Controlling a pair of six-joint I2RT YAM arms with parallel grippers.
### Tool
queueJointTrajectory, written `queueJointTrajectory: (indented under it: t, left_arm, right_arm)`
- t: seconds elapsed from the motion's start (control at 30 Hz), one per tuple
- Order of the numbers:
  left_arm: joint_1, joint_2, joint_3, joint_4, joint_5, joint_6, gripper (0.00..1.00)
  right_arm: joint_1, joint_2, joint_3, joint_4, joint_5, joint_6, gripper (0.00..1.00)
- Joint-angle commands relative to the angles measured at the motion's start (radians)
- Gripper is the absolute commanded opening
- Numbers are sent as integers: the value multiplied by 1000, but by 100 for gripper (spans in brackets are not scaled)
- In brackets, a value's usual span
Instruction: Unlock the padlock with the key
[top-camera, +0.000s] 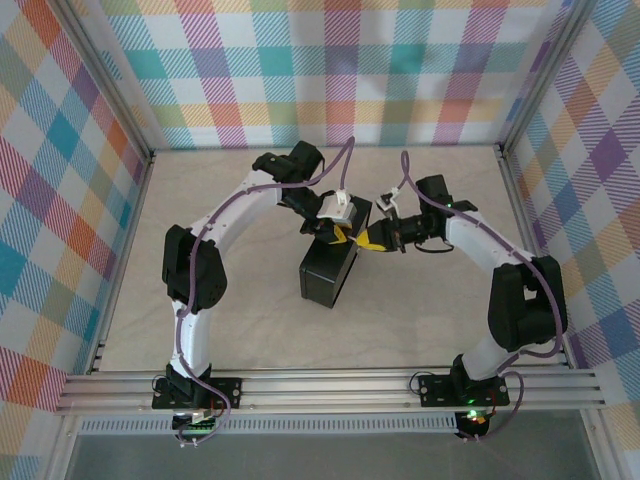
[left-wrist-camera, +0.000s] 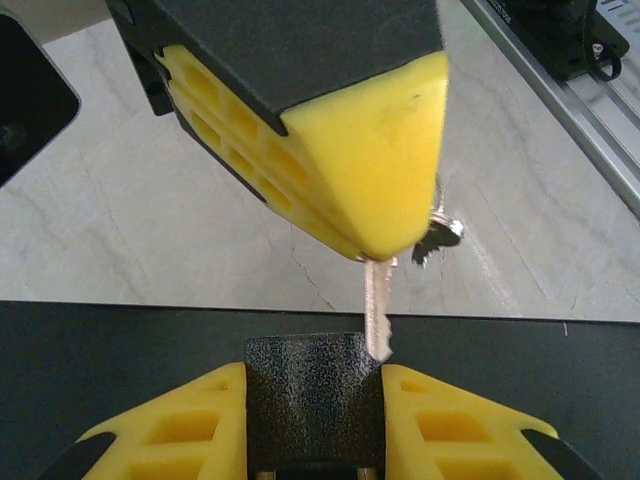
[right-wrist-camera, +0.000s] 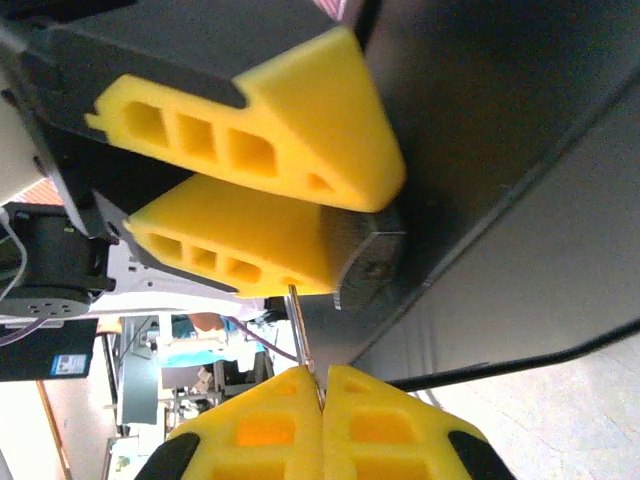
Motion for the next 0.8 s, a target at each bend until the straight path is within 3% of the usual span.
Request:
queueJointTrajectory:
  t: [0.0, 0.33, 0.77]
  left_arm:
    - [5, -17, -28, -6, 0, 26, 28]
    - [20, -26, -51, 5, 12, 12, 28]
    - [18, -18, -38, 13, 29, -4, 28]
  right_arm:
    - [6, 17, 30, -39, -61, -39, 3]
    - [-86, -47, -35, 36, 3, 17, 1]
    - [-53, 12, -20, 25, 6, -26, 3]
